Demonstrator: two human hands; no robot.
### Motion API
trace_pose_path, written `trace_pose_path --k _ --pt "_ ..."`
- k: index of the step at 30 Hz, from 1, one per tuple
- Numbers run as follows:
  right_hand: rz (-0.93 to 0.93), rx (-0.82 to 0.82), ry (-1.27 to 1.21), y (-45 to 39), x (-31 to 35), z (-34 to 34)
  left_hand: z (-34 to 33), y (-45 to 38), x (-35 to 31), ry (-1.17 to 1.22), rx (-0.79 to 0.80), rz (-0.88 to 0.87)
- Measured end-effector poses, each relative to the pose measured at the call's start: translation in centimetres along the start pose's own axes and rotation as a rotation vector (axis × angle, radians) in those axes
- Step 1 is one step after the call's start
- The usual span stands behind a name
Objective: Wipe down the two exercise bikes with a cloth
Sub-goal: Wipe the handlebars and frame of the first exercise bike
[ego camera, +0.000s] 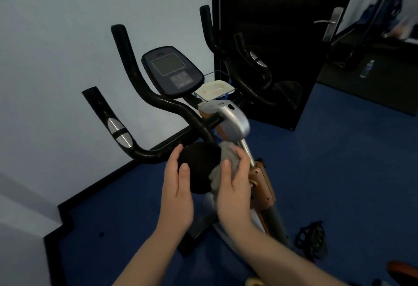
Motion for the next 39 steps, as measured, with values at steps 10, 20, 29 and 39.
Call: trace_pose_path --k 10,20,29,39 --pt "0.363 0.263 0.173 -7.9 1.1 3.7 1.1 -2.9 -2.8 -0.264 -0.161 0.032" --pt "0.459 0.542 0.167 -11.6 -0.2 0.3 -1.3 -3.4 -2.5 -0.584 -0.321 0.057" --pt "0.643 0.51 0.258 -12.6 0.9 -0.6 -1.2 -3.3 -2.3 -0.501 -0.388 0.069" --pt "0.663 0.609 0.236 -13.1 0.6 0.1 -1.1 -3.2 -2.3 -0.49 -0.423 0.069"
Point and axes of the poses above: each hand's wrist, its own y-axis away from the middle knuckle, its own z-axis out of the back of the hand, x = y × z, the point moved 4 cm from there along -y, towards the middle knuckle, and after that the axes turned 14 degrees about y, right-handed, at the moved point
